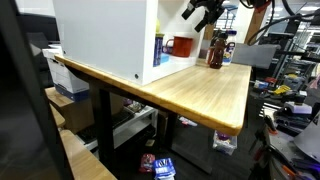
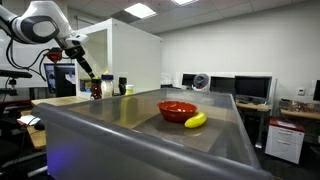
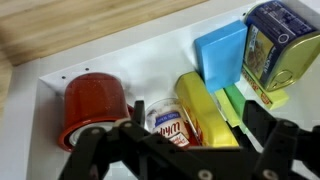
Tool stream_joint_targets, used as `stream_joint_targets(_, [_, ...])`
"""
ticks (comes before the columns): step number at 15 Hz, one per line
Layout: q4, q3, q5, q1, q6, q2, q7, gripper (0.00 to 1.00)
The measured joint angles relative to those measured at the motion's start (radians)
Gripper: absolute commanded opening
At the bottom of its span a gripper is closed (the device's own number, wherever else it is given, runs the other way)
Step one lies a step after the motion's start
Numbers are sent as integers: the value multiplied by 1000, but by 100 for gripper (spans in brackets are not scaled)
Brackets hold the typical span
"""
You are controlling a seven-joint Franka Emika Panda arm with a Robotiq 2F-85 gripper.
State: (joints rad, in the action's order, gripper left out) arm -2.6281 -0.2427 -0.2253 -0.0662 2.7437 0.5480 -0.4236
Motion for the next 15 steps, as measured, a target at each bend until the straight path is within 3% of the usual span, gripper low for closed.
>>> stream_joint_targets(15, [72,50,6,-29,183,-136,27,100])
